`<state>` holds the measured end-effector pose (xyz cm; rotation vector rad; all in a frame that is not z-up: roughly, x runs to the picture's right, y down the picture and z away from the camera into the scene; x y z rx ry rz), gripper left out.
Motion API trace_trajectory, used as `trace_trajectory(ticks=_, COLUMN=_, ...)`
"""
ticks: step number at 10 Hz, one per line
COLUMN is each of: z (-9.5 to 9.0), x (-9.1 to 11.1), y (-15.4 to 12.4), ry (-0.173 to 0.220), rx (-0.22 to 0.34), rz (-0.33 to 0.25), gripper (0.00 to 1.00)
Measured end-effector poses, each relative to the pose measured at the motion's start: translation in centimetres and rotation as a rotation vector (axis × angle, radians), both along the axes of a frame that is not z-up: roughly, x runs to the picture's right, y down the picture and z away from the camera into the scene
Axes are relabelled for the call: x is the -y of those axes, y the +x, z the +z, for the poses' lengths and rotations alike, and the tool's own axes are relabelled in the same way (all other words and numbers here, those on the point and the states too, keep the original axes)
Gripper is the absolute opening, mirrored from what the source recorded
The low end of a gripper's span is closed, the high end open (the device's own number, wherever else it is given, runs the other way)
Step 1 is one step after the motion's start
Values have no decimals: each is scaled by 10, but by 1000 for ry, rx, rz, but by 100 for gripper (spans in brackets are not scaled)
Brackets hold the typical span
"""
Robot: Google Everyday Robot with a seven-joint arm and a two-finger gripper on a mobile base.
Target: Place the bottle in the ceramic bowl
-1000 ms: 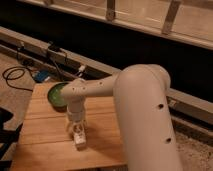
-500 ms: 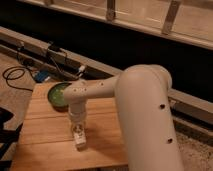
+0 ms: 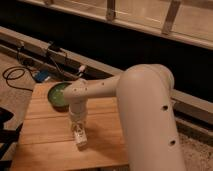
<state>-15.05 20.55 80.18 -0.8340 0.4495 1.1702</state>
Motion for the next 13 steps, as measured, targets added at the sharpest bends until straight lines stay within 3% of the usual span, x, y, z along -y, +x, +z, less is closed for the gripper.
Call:
trace_trajectory(ticks=2, z=-17, x=37, y=6, ry=70, rx=-15, rz=3, gripper=0)
trace_trajectory(ticks=4, z=-40, x=89, y=6, ry=152, rx=-21, rz=-12, gripper=0)
trace_trajectory(ticks=6, z=-44, x=131, y=-1, ry=204, rx=-15, rz=-50, gripper=0)
trace_trajectory(ticks=8, z=-28, x=173, y=-27, ry=235, rx=6, rz=-101, gripper=0)
trace_trajectory(ticks=10, z=-6, x=193, y=-55, ry=252, rx=28, rz=-157, gripper=0)
trace_trajectory(ticks=13, z=27, x=219, y=-91, ry=269, rx=105, rz=-217, gripper=2)
